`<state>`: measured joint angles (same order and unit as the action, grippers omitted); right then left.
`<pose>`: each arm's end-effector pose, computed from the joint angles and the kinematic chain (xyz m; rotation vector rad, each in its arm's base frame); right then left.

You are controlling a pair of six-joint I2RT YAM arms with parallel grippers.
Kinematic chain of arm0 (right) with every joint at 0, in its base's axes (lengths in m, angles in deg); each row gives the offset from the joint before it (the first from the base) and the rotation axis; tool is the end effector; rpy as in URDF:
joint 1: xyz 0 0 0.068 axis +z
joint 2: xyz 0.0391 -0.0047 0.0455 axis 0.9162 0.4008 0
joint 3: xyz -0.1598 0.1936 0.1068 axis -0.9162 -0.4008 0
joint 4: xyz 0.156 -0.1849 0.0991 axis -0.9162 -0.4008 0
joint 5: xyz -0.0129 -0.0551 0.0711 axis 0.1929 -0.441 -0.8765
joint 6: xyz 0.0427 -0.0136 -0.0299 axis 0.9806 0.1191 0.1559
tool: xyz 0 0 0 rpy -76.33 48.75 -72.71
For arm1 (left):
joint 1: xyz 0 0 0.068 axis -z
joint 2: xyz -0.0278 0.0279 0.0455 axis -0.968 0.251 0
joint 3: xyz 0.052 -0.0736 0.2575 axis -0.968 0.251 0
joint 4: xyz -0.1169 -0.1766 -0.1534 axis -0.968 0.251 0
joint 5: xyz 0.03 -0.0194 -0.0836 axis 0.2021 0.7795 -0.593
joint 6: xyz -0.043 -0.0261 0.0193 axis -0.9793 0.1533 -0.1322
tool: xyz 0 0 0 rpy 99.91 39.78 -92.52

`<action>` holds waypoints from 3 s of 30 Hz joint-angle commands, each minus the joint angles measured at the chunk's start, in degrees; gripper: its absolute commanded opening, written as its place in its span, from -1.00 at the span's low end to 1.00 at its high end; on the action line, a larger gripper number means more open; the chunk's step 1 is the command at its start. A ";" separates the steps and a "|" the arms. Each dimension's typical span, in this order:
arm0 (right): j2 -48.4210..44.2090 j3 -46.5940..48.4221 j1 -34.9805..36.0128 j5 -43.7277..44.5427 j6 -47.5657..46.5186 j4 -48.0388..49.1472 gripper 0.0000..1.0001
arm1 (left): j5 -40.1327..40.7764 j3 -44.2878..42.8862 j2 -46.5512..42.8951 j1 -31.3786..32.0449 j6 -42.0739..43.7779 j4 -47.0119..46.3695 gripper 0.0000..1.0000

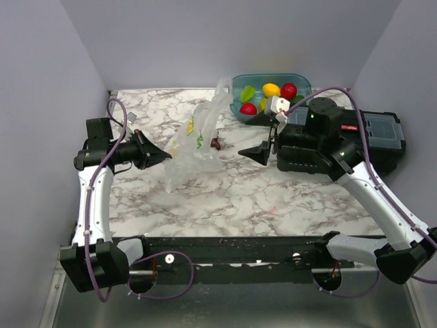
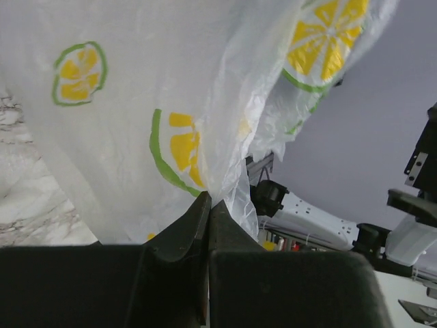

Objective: Place the fake fruits into the plastic bag and tie a complex knot

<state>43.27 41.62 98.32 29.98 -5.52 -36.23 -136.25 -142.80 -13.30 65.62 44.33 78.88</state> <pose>0.2011 0.1530 0.4332 -1.1956 1.2840 0.7893 0.2129 0.0071 0.3387 -0.4103 2.3041 -1.3584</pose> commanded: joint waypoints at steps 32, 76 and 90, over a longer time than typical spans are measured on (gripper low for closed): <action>25.14 -5.91 7.87 0.04 11.10 21.38 -0.58 | -13.68 -0.31 1.25 -0.39 6.75 0.43 -1.00; 19.35 -12.56 7.87 11.15 54.36 42.06 -0.99 | 34.74 -12.76 -8.69 16.53 19.86 9.39 0.97; 22.28 2.35 -2.66 6.63 60.24 43.36 -0.99 | 33.76 1.37 -13.60 16.15 54.27 10.90 -1.00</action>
<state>64.47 38.56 100.81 39.64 50.21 4.18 -110.61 -147.43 -21.30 82.06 84.52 92.12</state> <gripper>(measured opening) 0.011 0.020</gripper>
